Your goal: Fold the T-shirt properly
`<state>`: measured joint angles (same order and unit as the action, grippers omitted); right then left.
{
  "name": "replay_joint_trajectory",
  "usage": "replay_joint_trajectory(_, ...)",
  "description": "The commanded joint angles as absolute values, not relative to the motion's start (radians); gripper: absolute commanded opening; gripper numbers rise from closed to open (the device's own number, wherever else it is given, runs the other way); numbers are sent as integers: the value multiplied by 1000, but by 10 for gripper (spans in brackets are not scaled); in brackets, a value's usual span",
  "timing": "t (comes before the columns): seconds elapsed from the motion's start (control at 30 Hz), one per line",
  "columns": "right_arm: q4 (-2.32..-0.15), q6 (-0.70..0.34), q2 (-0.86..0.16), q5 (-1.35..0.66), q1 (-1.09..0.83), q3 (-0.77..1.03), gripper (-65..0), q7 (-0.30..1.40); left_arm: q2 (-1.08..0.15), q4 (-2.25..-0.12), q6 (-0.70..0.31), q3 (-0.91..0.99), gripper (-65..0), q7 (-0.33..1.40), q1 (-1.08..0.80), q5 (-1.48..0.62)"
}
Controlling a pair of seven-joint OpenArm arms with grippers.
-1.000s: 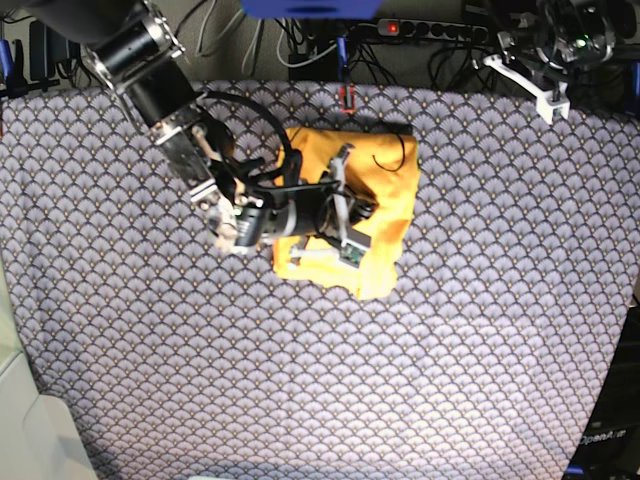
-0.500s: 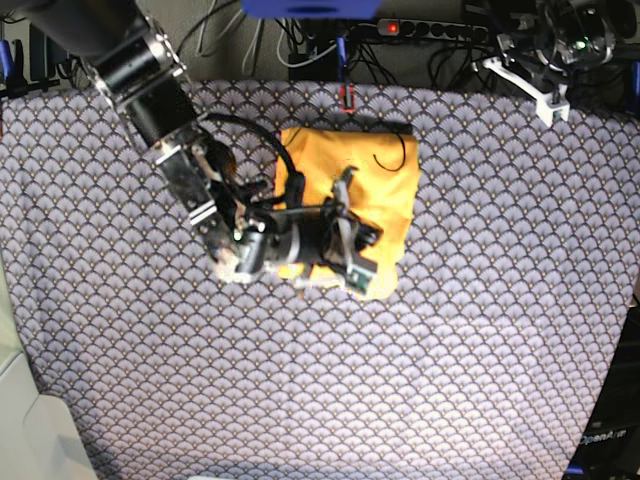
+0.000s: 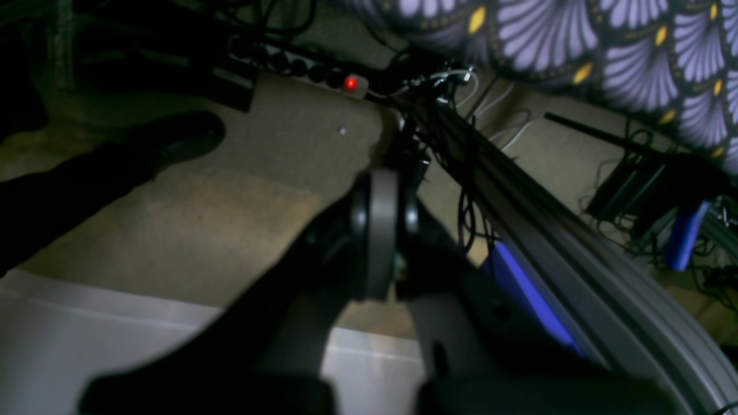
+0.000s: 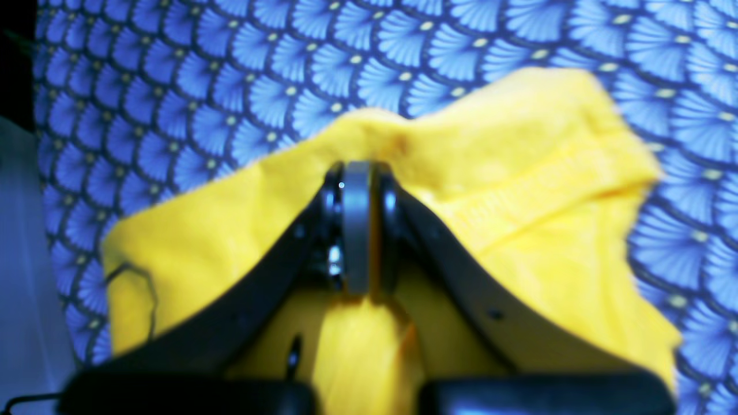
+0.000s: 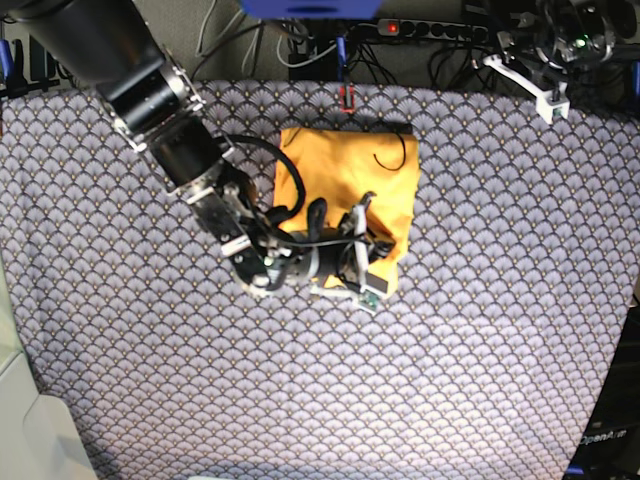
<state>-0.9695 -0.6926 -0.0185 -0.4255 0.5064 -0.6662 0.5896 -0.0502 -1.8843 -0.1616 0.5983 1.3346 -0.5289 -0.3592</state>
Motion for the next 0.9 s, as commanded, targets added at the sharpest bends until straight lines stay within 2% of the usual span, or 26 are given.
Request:
replay_joint_trajectory(0.0, -954, -698, -7, -440, 547, -670, -635, 544, -56, -1900, -165, 602, -650, 1334, -544, -361)
replay_joint_trajectory(0.17, -842, -698, 13, -440, 582, -728, -635, 472, -62, -1900, -165, 602, -650, 1334, -558, -361)
replay_joint_trajectory(0.33, -914, -698, -21, -440, 587, -740, -635, 564, -64, -1916, -166, 602, -650, 1334, -559, -363)
replay_joint_trajectory(0.5, -1242, -698, -137, -440, 524, -720, -637, 751, -59, -1989, -168, 604, -650, 1333, -561, -369)
replay_joint_trajectory(0.77, -1721, -698, -329, -440, 275, -469, -638, 993, -58, -2006, -171, 604, -650, 1323, -558, -372)
replay_joint_trajectory(0.87, -1845, -698, -392, -440, 128, -340, -639, 1021, -64, -2006, -243, 602, -650, 1323, -562, -371)
